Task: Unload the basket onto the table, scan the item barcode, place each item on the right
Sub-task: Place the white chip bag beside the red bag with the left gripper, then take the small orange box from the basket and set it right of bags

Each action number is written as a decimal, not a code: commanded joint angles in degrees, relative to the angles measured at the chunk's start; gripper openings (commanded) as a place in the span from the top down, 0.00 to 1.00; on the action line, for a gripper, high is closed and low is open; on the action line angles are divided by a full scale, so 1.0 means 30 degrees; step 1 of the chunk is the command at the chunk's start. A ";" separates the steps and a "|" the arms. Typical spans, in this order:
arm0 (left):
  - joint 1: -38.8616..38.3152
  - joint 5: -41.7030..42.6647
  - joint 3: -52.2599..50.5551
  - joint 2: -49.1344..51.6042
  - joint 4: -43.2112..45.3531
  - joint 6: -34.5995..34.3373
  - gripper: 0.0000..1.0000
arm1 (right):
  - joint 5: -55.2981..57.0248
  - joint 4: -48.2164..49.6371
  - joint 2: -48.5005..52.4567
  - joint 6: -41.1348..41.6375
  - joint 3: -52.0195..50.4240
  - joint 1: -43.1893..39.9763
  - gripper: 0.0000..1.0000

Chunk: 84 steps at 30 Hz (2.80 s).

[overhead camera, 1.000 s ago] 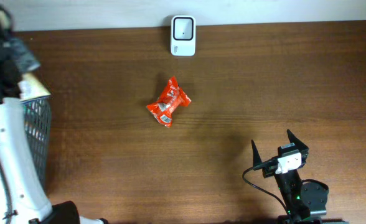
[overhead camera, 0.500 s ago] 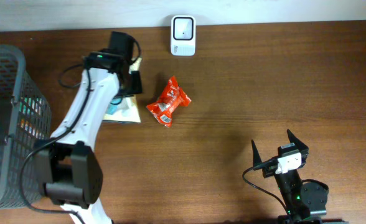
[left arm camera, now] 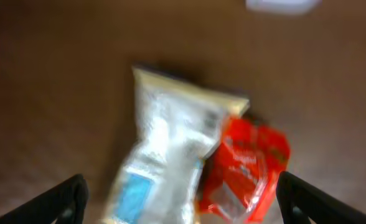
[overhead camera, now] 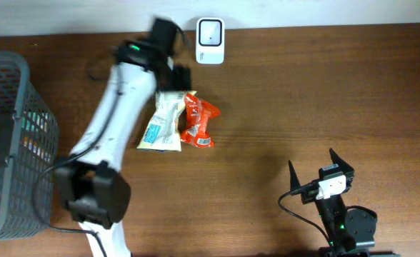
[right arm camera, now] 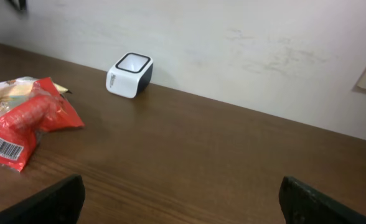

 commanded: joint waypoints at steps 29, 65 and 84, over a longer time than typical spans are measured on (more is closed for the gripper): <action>1.7041 -0.0109 -1.0659 -0.1945 0.6717 -0.0583 0.23 | 0.0153 -0.0087 -0.0095 0.0153 -0.0124 0.0124 0.02; 0.1552 0.0146 -0.4597 -0.6098 0.3468 0.0678 1.00 | 0.0153 -0.0087 -0.0095 0.0153 -0.0124 0.0124 0.02; -0.5406 -0.0080 -0.2397 0.0408 0.2922 0.1333 0.19 | 0.0153 -0.0087 -0.0095 0.0153 -0.0124 0.0124 0.02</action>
